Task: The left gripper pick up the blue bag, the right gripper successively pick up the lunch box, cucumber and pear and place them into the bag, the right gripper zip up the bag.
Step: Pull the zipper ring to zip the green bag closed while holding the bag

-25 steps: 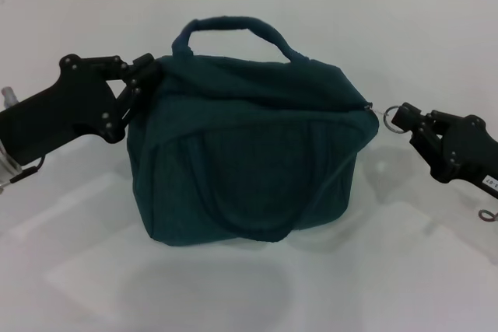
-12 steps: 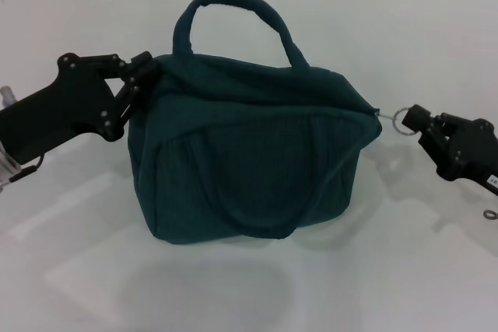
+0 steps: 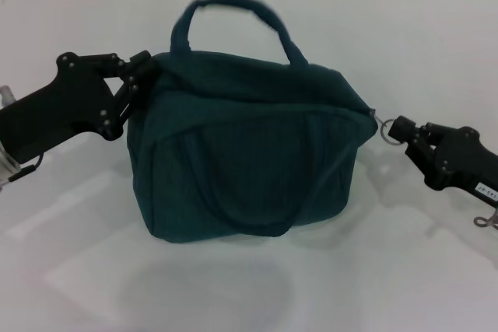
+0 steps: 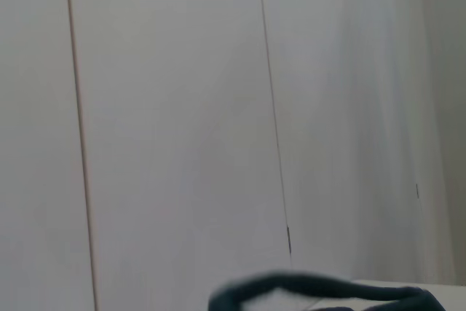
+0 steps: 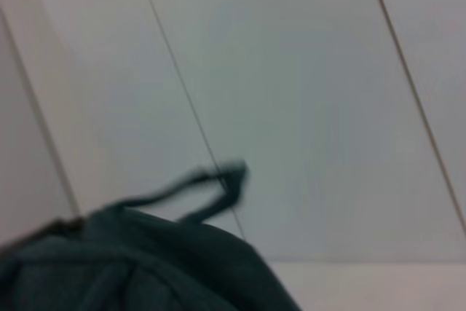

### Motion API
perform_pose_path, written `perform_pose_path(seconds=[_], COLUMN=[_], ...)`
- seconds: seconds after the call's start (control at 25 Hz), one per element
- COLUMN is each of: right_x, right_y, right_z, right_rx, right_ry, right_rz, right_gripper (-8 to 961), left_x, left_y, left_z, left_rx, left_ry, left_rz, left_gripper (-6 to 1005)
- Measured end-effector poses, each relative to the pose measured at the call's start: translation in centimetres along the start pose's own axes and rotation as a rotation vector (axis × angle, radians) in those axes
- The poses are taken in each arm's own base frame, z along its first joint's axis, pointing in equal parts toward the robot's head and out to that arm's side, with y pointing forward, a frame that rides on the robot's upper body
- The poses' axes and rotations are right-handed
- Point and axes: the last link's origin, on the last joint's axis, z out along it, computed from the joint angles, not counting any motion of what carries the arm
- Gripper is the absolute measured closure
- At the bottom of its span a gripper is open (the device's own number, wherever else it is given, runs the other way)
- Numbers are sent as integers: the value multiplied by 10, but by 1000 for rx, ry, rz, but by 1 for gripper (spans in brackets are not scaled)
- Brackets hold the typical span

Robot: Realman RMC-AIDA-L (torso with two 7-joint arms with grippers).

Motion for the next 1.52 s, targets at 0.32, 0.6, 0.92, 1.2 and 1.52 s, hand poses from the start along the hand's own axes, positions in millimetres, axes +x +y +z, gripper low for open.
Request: perform_pose_path(seconds=[0.32,0.6,0.92,1.2,1.52], right_x=[2,13,15,13,5], right_y=[-6,-9,-4,8,5], right_z=[-2,0,1,-3,-6], right_rx=[45,63,33,-81,-89], right_ry=[11,86,103,114,87], right_rz=[1,-8,-8,-28,-37], right_gripper=[945,944,945,944,926], left_x=[-2,-2,-2,8,4], left_y=[1,1,5,19,21], left_z=[0,1,1,-9,-13], left_rx=[0,-1,-13,-82,-10], left_ry=[-8,-7,2,68,81], left_rz=[-2,-4,-9,-23,-66], left_gripper=[945,945,947,949,930])
